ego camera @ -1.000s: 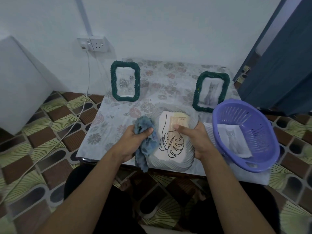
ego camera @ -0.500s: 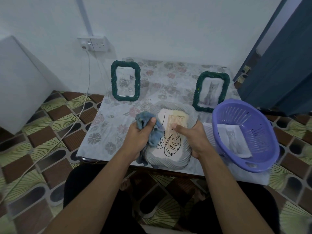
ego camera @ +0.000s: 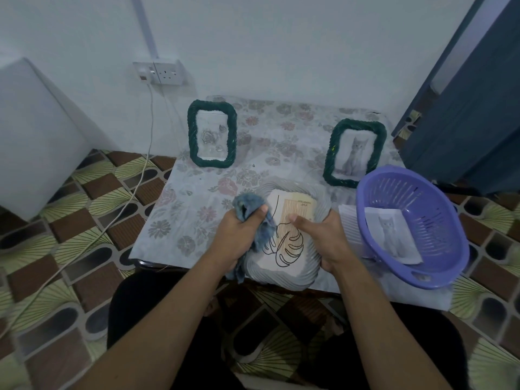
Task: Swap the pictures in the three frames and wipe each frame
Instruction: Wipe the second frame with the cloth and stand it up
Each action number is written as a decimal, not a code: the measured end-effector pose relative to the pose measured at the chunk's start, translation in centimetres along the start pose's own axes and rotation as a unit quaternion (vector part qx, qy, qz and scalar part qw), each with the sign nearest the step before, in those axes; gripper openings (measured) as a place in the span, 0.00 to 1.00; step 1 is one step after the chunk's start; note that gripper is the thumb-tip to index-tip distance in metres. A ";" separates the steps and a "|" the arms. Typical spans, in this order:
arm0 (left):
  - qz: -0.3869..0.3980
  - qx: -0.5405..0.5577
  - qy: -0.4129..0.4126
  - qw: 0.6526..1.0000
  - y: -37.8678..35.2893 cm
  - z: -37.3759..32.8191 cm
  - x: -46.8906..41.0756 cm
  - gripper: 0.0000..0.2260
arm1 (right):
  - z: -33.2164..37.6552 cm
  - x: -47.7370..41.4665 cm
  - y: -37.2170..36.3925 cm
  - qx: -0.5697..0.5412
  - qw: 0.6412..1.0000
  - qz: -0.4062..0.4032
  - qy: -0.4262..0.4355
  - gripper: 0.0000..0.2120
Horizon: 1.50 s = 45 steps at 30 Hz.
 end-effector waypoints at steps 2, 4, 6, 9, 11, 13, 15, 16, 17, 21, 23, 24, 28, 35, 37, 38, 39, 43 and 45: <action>-0.043 -0.067 -0.008 0.997 0.6 0.0 -0.1 0.13 | -0.2 0.1 -0.1 0.004 1.000 -0.006 0.001 0.13; -0.061 -0.119 -0.018 0.991 0.9 -0.1 -0.1 0.18 | -0.3 0.2 -0.1 0.006 1.000 -0.009 -0.001 0.12; -0.068 -0.146 -0.035 0.986 0.9 -0.5 0.2 0.20 | -0.4 0.3 0.0 0.003 1.000 -0.009 -0.005 0.12; -0.074 -0.146 -0.045 0.985 0.9 -0.8 0.3 0.19 | -0.7 0.3 0.1 -0.017 1.000 -0.009 -0.012 0.12; -0.073 -0.135 -0.040 0.987 1.0 -0.6 0.3 0.18 | -0.8 0.2 0.1 -0.025 0.999 -0.009 -0.021 0.11; -0.074 -0.131 -0.040 0.988 1.1 -0.4 0.2 0.20 | -0.9 0.0 0.1 -0.027 0.999 -0.009 -0.031 0.11; -0.078 -0.124 -0.044 0.988 1.3 -0.5 0.3 0.20 | -1.0 0.0 0.1 -0.033 0.999 -0.013 -0.041 0.11; -0.081 -0.116 -0.048 0.989 1.4 -0.5 0.3 0.20 | -1.0 0.0 0.1 -0.038 0.998 -0.013 -0.044 0.11; -0.087 -0.111 -0.052 0.989 1.5 -0.7 0.4 0.20 | -1.1 0.0 0.0 -0.043 0.998 -0.012 -0.046 0.11; -0.091 -0.078 -0.043 0.992 1.9 -0.4 0.3 0.20 | -1.4 0.1 0.0 -0.048 0.997 -0.011 -0.056 0.12; -0.074 -0.033 -0.020 0.997 1.7 0.0 0.5 0.18 | -1.5 0.1 0.1 -0.047 0.997 -0.011 -0.062 0.13; -0.068 0.005 0.006 0.998 1.6 0.5 0.6 0.16 | -1.4 0.1 0.2 -0.049 0.997 -0.011 -0.064 0.13; -0.062 0.205 0.109 0.971 2.4 3.6 0.9 0.17 | -0.6 0.3 0.5 -0.084 0.995 -0.016 -0.058 0.11; -0.034 0.311 0.122 0.942 4.7 4.8 0.3 0.29 | 0.5 0.3 0.7 -0.085 0.995 -0.019 -0.053 0.09; -0.004 0.303 0.105 0.947 4.2 3.3 0.3 0.28 | 0.6 0.2 0.5 -0.083 0.995 -0.017 -0.046 0.10; 0.019 0.288 0.095 0.953 3.6 2.3 0.3 0.26 | 0.6 0.2 0.4 -0.081 0.996 -0.015 -0.043 0.10; 0.029 0.255 0.083 0.963 3.2 1.3 0.3 0.25 | 0.6 0.1 0.3 -0.077 0.996 -0.012 -0.041 0.10; 0.050 0.046 0.013 0.998 1.1 -1.8 -0.1 0.19 | 0.3 0.3 -1.6 -0.030 0.999 0.021 -0.031 0.11; 0.010 -0.034 -0.043 0.998 0.9 -2.9 -0.6 0.15 | 0.2 0.4 -2.5 -0.012 0.999 0.031 -0.021 0.11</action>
Point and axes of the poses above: each hand's wrist, its own x-axis away from the middle knuckle, its own y-axis out of the back of the hand, z = x × y, the point moved 10 cm from there along -x, towards the middle knuckle, and after that the axes turned 2 degrees about z, right-handed, at the moved point
